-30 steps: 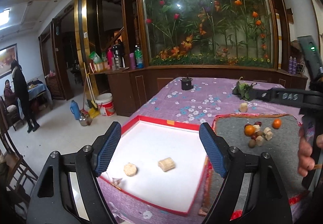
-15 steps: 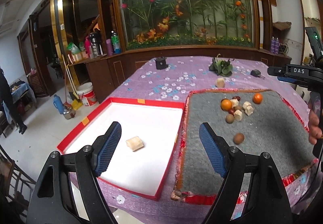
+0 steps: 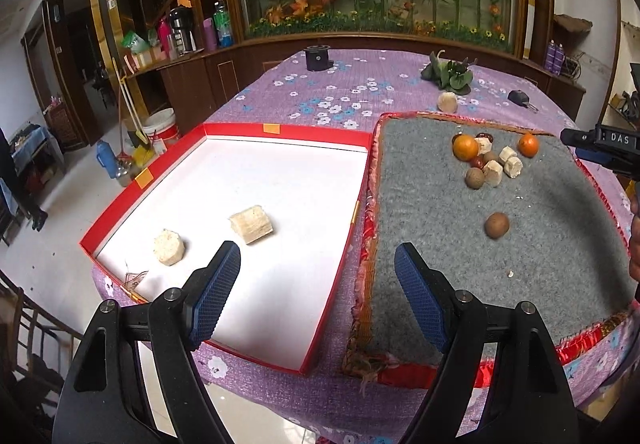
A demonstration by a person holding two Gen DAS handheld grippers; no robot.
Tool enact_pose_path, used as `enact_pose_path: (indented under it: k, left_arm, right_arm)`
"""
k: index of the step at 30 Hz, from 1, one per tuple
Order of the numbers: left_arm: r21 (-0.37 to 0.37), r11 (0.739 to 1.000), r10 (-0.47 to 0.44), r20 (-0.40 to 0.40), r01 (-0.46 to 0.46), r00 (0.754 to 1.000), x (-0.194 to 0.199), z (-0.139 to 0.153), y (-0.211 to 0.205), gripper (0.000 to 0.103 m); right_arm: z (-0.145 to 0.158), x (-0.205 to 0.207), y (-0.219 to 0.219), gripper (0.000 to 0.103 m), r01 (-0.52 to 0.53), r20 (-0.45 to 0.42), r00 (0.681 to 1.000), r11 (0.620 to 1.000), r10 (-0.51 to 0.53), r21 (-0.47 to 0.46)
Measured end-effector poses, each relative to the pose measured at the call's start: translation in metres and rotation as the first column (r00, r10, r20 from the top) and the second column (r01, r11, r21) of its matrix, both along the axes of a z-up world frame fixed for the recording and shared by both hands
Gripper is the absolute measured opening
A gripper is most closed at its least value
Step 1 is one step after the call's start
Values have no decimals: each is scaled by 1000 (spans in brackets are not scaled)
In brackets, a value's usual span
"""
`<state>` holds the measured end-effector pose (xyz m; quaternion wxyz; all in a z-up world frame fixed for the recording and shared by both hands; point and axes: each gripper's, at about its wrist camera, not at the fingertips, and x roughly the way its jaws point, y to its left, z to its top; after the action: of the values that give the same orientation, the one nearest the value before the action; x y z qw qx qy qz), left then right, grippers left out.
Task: Organize fruits
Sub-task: 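Move both open tools back over the grey mat, then grasp a cream chunk with the right tool while the left tool grasps a brown ball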
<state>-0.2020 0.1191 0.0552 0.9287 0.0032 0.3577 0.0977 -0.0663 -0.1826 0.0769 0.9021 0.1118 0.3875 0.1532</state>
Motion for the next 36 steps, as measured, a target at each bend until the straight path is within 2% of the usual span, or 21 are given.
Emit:
enact_pose_path:
  k: [13,18,22,28,32,34,36]
  left_arm:
    - [-10,999,39,21,-39,999,6,3,17,80]
    - [0,1000,-18,-2,18,1000,15,-3,0,80]
    - [-12,995,-100,-24,100,995,20,-6,-20,80]
    - [-64,981,-189,-52,185,981,33,-8,-35,80]
    - [-80,972,-227,-86,221,970,48,-12,-47,80]
    - [-73,969,-244,-108,238,964,55,-15,-56,80]
    - [-70,964,-263,-127,255,956,61,-19,-64,80]
  right_arm:
    - [-13,2,13,52,-93,-44,995,995,92,-24]
    - [-20,-3,27,52,-161,-43,986,983,158,-82]
    - [-28,0,48,52,-200,-48,980,968,195,-155]
    - [-44,33,67,51,-189,-90,981,956,173,-223]
    - [-57,51,79,41,-206,-138,974,953,178,-223]
    - [-60,53,84,35,-193,-105,980,944,171,-266]
    - [-60,51,84,27,-183,-78,983,945,168,-271]
